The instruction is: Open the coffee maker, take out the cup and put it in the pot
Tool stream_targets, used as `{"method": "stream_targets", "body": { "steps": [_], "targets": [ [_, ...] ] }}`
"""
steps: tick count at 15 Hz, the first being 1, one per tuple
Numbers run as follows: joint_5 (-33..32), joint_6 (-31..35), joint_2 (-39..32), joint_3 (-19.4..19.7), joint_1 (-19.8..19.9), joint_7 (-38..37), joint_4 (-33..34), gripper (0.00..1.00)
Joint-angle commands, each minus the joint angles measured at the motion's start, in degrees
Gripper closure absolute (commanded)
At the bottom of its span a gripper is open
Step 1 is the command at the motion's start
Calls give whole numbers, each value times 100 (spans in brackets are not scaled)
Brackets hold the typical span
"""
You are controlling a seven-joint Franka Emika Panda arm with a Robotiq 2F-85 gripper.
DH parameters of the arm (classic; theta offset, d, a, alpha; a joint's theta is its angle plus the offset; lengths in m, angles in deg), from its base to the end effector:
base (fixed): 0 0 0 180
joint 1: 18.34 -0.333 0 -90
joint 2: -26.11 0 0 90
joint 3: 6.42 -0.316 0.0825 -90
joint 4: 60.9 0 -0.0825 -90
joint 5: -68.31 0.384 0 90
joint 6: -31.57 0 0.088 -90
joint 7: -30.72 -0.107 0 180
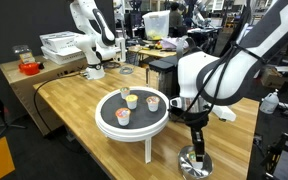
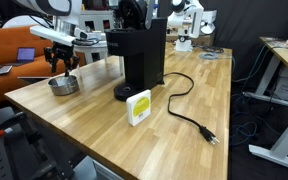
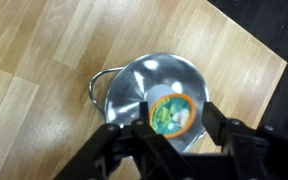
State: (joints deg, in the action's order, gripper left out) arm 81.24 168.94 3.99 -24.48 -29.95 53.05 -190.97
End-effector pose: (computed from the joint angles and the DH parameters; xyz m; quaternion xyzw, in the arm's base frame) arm 0.4374 0.2594 0.1777 -0.9224 -0.3442 0.1311 0.1165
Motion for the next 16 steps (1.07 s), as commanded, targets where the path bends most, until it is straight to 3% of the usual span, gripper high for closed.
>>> {"method": "stream_targets", "body": {
  "steps": [1, 4, 9, 16],
  "targets": [
    [-44, 17, -57, -36, 119, -2, 57, 15],
    [-54, 3, 36, -41, 122, -36, 5, 0],
    [11, -3, 723, -126, 99, -123, -317, 0],
    [188, -385, 2559, -19, -78, -505, -1337, 0]
  ]
}}
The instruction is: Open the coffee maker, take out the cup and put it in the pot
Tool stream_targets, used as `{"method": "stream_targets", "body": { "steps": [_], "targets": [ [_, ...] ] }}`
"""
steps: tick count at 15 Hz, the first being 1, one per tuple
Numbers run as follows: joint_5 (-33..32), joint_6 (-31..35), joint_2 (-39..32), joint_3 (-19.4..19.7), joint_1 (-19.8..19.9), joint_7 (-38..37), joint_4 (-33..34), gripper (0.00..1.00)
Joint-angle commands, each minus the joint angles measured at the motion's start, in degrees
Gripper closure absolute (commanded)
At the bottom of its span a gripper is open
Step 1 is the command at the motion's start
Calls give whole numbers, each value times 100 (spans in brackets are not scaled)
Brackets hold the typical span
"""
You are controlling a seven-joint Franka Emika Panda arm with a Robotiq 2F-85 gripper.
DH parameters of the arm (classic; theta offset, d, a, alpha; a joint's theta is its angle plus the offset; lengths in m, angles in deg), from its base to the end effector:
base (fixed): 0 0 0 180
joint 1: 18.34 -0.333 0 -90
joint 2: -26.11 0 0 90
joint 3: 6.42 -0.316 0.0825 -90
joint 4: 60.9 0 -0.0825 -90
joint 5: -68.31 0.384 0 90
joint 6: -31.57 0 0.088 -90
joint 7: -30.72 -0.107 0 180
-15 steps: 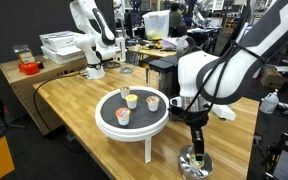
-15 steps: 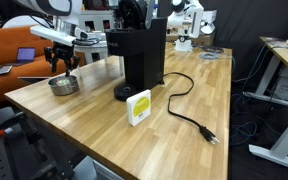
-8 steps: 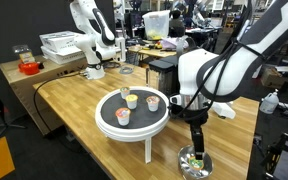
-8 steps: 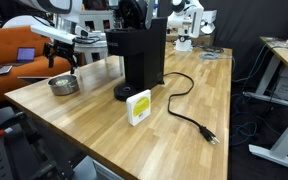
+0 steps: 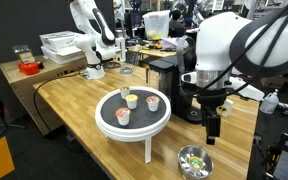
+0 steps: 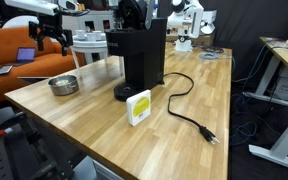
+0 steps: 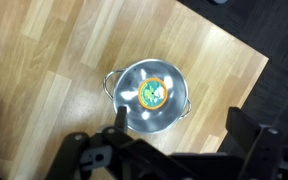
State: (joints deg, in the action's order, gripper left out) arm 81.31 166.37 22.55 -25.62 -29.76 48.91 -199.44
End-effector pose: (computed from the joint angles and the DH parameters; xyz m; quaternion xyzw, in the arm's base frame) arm 0.4085 0.2465 0.2756 -0.9371 -0.3327 0.0713 0.0781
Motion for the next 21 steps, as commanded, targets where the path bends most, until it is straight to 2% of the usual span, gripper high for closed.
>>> {"method": "stream_targets", "body": {
  "steps": [1, 5, 6, 9, 21],
  "targets": [
    [199, -172, 943, 134, -138, -142, -629, 0],
    [200, -288, 1792, 309, -300, -454, -1014, 0],
    [53, -249, 1425, 345, -324, -358, -805, 0],
    [40, -262, 1750, 397, -396, -473, -970, 0],
    [41, -262, 1746, 402, -396, -477, -994, 0]
  ]
}}
